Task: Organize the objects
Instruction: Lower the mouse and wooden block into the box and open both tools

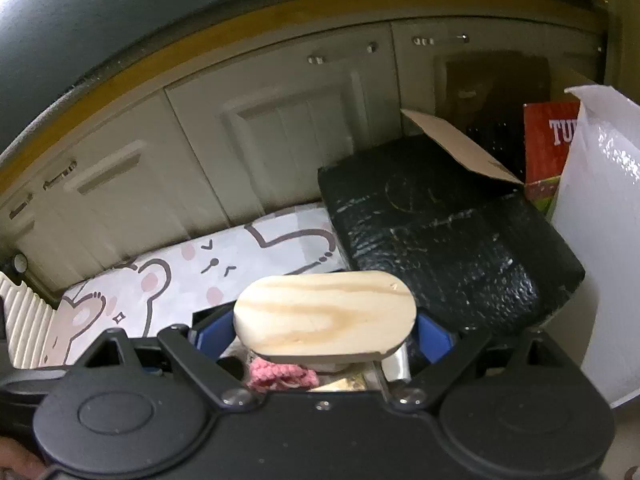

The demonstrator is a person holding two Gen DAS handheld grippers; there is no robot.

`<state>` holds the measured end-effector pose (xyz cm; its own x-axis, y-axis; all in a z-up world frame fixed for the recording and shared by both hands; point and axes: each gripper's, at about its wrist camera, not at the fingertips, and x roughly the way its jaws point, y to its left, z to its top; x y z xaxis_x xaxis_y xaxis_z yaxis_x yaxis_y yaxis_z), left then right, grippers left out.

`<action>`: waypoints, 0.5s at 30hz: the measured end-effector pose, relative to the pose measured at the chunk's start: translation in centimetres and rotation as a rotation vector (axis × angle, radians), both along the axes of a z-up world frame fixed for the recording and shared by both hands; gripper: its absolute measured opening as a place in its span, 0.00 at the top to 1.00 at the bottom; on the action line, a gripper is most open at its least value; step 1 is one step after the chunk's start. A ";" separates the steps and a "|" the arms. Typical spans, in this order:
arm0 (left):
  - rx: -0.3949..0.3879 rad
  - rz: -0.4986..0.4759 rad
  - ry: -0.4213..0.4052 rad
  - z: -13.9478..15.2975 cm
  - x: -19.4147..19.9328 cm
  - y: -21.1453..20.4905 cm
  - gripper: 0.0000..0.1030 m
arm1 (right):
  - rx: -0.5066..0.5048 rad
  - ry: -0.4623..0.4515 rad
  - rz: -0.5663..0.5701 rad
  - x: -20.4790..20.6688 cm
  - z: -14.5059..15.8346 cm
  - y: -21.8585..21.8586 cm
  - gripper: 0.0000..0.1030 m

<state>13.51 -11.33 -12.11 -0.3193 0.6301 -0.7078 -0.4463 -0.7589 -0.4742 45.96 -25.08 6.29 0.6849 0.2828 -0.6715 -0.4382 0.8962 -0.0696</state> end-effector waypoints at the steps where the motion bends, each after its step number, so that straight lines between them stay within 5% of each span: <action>1: -0.007 -0.006 -0.004 -0.5 -0.1 0.5 0.50 | -0.003 0.002 -0.003 0.1 -0.1 -0.2 0.09; 11: -0.275 -0.049 -0.062 -5.7 -0.9 2.7 0.50 | -0.022 0.042 -0.013 1.5 -1.2 -1.0 0.09; 15: -0.281 -0.058 -0.061 -6.1 -1.1 2.5 0.49 | -0.027 0.063 0.002 1.9 -1.8 -0.6 0.09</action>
